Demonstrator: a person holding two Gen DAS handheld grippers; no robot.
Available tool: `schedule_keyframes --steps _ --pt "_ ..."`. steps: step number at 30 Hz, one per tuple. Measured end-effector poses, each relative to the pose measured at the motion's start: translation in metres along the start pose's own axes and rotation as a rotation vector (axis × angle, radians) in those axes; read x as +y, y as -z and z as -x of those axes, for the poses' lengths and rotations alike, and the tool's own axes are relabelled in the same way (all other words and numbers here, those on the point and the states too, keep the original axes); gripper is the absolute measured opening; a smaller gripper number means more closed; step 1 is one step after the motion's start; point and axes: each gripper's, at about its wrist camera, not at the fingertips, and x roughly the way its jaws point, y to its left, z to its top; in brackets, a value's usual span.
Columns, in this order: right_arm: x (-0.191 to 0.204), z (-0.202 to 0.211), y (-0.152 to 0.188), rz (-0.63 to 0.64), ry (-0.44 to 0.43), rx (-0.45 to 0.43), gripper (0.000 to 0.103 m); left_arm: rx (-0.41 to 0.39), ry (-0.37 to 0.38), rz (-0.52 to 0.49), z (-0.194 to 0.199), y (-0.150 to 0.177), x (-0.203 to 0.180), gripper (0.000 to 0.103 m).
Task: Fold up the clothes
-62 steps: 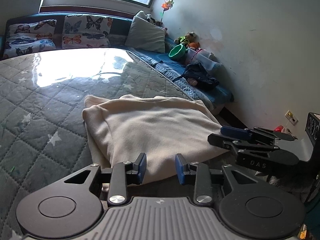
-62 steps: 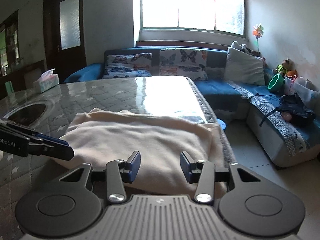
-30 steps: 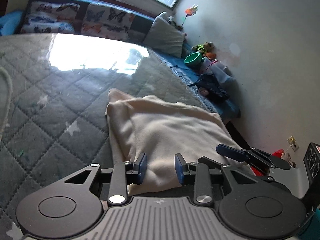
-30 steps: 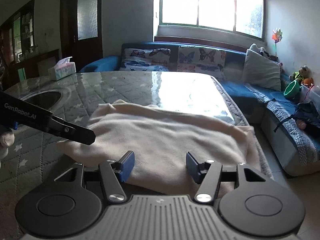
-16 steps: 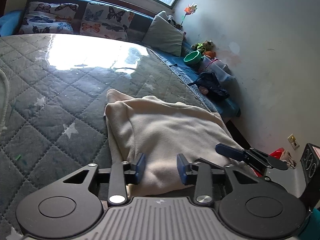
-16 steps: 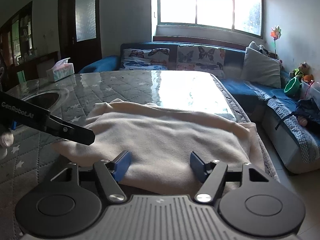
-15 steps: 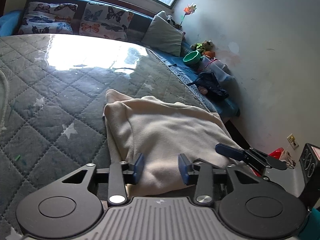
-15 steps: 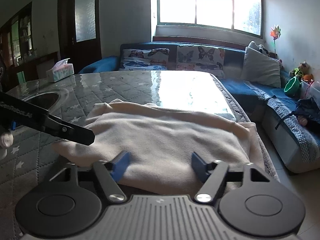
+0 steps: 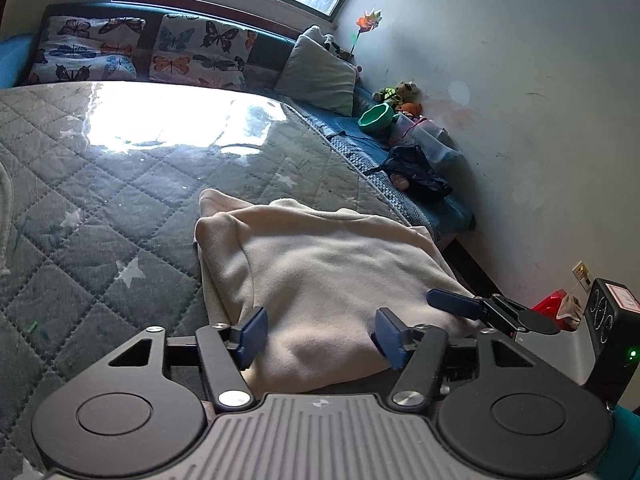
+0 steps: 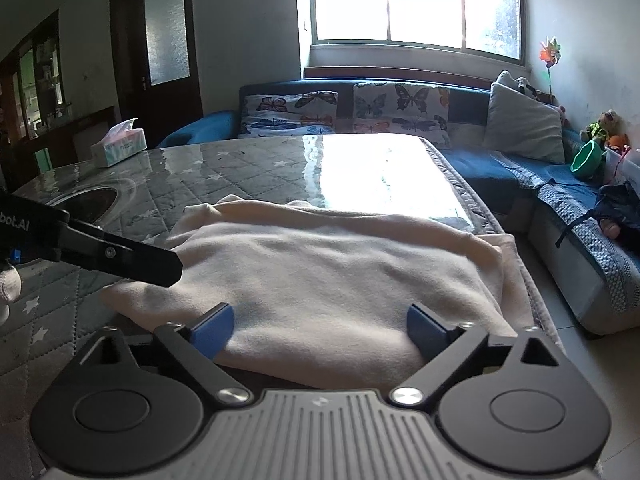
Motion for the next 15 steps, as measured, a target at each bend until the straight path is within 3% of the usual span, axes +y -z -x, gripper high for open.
schedule_keyframes --steps 3,7,15 --pt "0.0026 -0.0017 -0.0012 0.016 -0.002 0.01 0.103 -0.017 -0.008 -0.02 0.0026 0.0001 -0.0028 0.075" --pt "0.0029 -0.0027 -0.0014 0.02 -0.002 0.017 0.103 -0.031 -0.008 -0.03 0.0049 0.0001 -0.0036 0.078" --pt "0.0025 -0.0046 -0.0017 0.022 -0.002 0.027 0.103 -0.069 -0.004 -0.05 0.0089 0.0015 -0.0066 0.099"
